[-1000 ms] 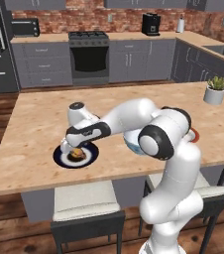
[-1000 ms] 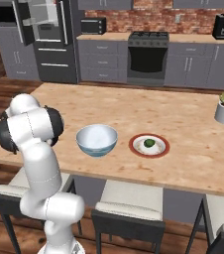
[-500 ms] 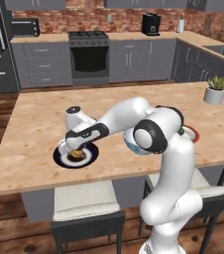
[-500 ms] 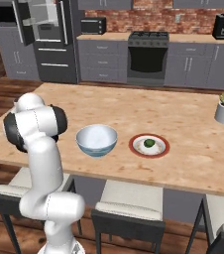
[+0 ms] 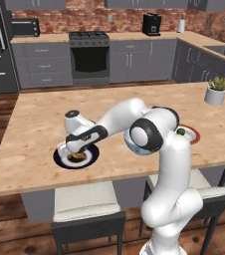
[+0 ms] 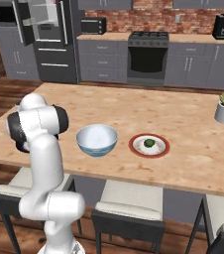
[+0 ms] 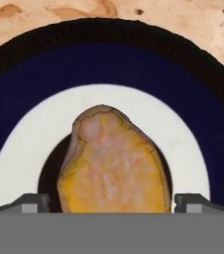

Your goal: Pick the chicken drumstick and avocado from their plates and place them in the bowl. Then put the bowl in the fridge.

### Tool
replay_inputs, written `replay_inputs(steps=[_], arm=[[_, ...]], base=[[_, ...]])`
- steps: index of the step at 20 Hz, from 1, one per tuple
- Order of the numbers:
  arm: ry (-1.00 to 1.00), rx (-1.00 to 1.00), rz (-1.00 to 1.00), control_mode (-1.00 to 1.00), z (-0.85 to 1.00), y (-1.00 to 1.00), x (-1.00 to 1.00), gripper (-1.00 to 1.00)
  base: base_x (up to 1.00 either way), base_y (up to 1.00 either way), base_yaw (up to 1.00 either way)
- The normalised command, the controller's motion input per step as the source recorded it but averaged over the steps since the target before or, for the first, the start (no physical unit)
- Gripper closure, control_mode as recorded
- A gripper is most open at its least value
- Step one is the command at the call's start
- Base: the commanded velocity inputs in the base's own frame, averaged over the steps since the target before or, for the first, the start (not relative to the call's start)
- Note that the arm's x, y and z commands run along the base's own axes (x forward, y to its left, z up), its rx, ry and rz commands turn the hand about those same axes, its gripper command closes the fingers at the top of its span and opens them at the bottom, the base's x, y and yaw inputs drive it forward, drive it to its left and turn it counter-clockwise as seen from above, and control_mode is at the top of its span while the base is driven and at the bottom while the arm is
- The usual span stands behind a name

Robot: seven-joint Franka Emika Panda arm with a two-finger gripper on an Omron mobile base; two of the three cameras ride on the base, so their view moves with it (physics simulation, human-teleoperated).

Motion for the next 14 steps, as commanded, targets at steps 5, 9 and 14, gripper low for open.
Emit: replay_inputs(steps=[5,9,14], arm=[[0.09,0.0,-0.03,-1.0,-0.15,0.0,0.01,-1.0],[0.01,0.0,0.0,-1.0,0.05,-0.04,0.0,1.0],[0.01,0.0,0.0,-1.0,0.24,-0.16,-0.07,1.0]], base=[[0.0,0.0,0.0],[0.0,0.0,0.0],[0.0,0.0,0.0]])
